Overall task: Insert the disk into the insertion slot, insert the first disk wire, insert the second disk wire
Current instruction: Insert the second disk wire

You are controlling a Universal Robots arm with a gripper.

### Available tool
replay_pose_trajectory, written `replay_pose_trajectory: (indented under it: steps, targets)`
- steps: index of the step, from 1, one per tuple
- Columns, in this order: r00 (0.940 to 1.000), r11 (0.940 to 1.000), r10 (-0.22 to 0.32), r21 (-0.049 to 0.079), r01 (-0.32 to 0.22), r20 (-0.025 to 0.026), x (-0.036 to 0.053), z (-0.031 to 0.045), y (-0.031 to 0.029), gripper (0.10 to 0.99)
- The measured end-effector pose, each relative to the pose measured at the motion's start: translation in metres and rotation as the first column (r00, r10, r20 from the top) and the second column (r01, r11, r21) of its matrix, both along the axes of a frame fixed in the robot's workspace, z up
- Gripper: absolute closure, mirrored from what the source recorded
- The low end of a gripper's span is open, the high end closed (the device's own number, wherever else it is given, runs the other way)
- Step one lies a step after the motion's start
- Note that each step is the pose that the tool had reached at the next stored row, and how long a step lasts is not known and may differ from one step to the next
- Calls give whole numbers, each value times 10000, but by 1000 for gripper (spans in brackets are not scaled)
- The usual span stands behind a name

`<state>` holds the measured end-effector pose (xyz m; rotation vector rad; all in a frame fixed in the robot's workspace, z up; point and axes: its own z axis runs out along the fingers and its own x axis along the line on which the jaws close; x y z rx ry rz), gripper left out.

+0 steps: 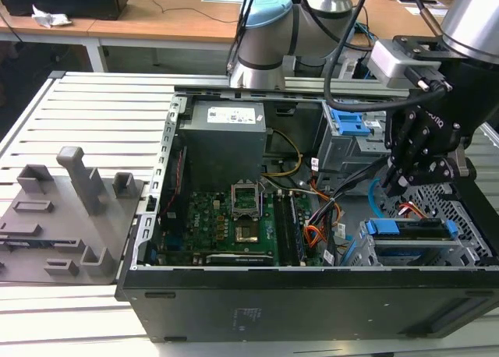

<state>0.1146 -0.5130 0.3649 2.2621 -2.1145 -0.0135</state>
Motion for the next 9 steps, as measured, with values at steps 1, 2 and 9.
replay_pose_trajectory:
  steps: [1,2,9]
  targets:
    - [10000,10000,0,0,0,0,1,0,0,925]
    - [10000,10000,0,0,0,0,1,0,0,925]
    - [10000,10000,0,0,0,-7,99,-2,1,925]
